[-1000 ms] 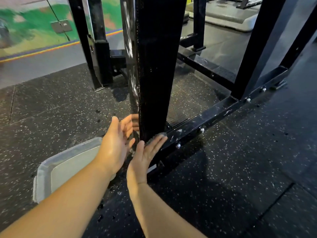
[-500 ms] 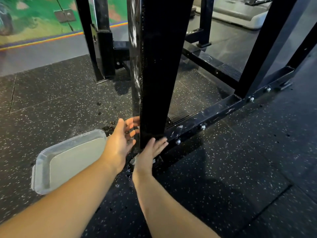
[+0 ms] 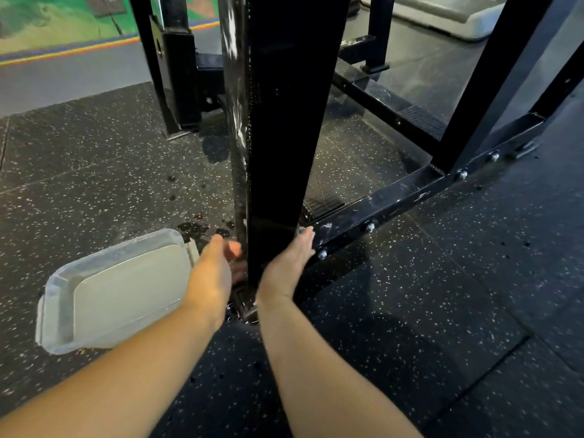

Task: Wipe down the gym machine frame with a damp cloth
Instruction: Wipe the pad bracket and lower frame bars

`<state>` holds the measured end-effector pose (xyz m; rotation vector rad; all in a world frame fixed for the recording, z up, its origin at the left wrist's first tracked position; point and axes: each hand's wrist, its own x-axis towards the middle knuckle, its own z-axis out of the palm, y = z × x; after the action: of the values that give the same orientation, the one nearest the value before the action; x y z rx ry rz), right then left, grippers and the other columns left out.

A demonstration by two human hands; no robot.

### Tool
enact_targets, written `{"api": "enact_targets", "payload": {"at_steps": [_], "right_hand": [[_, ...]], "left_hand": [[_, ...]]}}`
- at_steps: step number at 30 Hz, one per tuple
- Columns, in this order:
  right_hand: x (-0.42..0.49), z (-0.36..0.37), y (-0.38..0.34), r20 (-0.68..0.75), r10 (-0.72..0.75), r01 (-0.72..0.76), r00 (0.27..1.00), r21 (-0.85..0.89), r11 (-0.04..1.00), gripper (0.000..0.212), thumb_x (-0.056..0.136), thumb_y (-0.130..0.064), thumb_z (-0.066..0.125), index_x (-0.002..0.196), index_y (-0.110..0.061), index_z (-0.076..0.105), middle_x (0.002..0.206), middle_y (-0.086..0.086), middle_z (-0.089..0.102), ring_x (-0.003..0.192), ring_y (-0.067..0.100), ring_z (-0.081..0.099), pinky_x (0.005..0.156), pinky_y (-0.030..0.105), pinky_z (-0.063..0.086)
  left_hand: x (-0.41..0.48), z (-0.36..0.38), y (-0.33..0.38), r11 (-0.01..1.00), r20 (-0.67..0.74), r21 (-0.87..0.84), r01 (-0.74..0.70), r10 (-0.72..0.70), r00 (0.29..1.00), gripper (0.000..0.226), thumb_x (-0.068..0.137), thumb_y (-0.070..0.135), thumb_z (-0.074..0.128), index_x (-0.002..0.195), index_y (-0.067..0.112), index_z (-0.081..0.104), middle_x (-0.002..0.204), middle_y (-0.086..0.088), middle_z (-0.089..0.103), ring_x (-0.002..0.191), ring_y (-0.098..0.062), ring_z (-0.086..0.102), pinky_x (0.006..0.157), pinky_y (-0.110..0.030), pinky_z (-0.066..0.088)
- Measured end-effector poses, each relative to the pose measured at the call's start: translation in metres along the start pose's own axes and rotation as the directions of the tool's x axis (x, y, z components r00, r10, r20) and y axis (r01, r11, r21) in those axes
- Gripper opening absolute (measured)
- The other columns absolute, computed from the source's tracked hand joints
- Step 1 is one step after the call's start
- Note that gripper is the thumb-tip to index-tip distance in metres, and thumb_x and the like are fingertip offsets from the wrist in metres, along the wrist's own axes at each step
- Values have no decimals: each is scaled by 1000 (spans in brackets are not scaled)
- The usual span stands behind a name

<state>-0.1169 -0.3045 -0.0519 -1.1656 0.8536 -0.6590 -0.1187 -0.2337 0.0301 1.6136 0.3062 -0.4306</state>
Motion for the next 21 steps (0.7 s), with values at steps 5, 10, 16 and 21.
{"api": "enact_targets", "payload": {"at_steps": [5, 10, 16, 21], "right_hand": [[56, -51, -40, 109, 7, 17, 994, -215, 977, 30, 100, -21, 48, 128, -22, 60, 126, -6, 62, 115, 7, 55, 105, 31, 44], [119, -77, -52, 260, -241, 347, 935, -528, 775, 38, 103, -22, 42, 139, -12, 48, 138, 0, 50, 128, 10, 43, 106, 18, 30], [123, -78, -3, 888, 110, 895, 446, -447, -20, 67, 92, -47, 20, 148, -12, 32, 156, 8, 25, 144, 36, 19, 117, 53, 7], [134, -88, -14, 962, 139, 970, 233, -219, -106, 55, 93, -36, 33, 144, -19, 39, 152, 2, 34, 139, 33, 35, 113, 52, 20]], "left_hand": [[-15, 22, -44, 882, 278, 441, -163, 38, 960, 43, 101, 25, 33, 69, 10, 58, 71, -10, 64, 73, -30, 62, 76, -41, 49], [-17, 67, -47, 689, 462, 575, -441, 171, 870, 33, 102, 22, 31, 98, 13, 62, 102, -6, 64, 96, -19, 57, 90, -34, 43], [-6, 76, -72, 516, 459, 587, -624, 424, 781, 39, 97, 27, 30, 128, 14, 50, 129, 3, 46, 121, -8, 40, 99, -13, 26], [-3, 78, -87, 426, 425, 647, -633, 487, 763, 67, 84, 39, 19, 137, 5, 43, 145, -6, 36, 134, -12, 30, 110, -22, 22]]}}
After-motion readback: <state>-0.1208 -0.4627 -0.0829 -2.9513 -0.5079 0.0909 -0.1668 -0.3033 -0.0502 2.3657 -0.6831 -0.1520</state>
